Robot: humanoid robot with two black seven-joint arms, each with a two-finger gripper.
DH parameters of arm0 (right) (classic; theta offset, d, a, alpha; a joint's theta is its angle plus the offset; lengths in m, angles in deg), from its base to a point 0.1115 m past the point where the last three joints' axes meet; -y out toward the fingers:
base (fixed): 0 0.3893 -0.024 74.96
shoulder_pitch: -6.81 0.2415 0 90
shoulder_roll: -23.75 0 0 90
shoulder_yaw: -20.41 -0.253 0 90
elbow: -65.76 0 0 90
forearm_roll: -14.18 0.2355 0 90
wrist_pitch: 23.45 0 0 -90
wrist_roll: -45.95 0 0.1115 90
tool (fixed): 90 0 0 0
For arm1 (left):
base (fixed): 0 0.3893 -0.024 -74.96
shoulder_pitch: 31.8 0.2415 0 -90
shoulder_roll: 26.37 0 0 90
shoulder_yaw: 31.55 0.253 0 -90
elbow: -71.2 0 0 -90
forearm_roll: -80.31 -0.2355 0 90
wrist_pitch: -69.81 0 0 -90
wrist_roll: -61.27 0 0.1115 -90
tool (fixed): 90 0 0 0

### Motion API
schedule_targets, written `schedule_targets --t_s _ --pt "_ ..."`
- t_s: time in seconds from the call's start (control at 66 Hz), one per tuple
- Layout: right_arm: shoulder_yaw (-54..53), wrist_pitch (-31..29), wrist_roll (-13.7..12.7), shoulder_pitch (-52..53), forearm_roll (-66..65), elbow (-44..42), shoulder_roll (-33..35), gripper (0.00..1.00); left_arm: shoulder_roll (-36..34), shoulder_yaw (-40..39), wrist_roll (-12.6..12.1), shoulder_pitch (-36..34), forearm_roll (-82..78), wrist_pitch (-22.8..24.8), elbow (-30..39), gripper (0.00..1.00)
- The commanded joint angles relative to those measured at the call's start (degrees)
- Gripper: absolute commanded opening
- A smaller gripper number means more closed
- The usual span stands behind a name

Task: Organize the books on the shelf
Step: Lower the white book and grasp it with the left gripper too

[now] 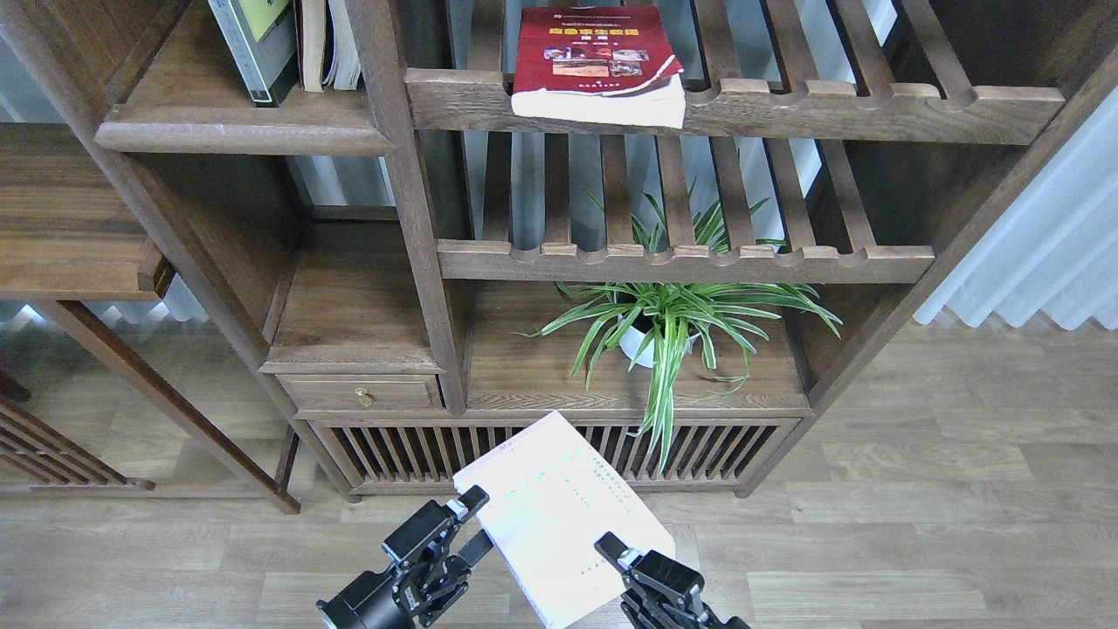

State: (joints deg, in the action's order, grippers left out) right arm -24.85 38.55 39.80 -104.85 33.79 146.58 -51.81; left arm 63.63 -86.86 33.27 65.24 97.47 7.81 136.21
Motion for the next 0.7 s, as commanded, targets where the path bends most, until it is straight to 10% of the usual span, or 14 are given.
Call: schedule_targets --t_s 0.0,0.394,0.682 --pt "0.08 0.01 -0.18 -1.02 -0.89 0.04 -0.2 0.16 0.0 0.47 0.0 0.0 -0.02 0.0 -0.5 0.83" --pt "1.22 0.01 -0.53 -3.65 -4.49 -0.05 -1.43 0.17 0.0 0.38 0.0 -0.18 0.07 0.0 -1.02 0.51" --pt "1.49 0.01 -0.53 -3.92 -5.1 -0.05 -1.52 0.2 0.0 0.65 0.0 0.08 0.24 0.0 -0.94 0.07"
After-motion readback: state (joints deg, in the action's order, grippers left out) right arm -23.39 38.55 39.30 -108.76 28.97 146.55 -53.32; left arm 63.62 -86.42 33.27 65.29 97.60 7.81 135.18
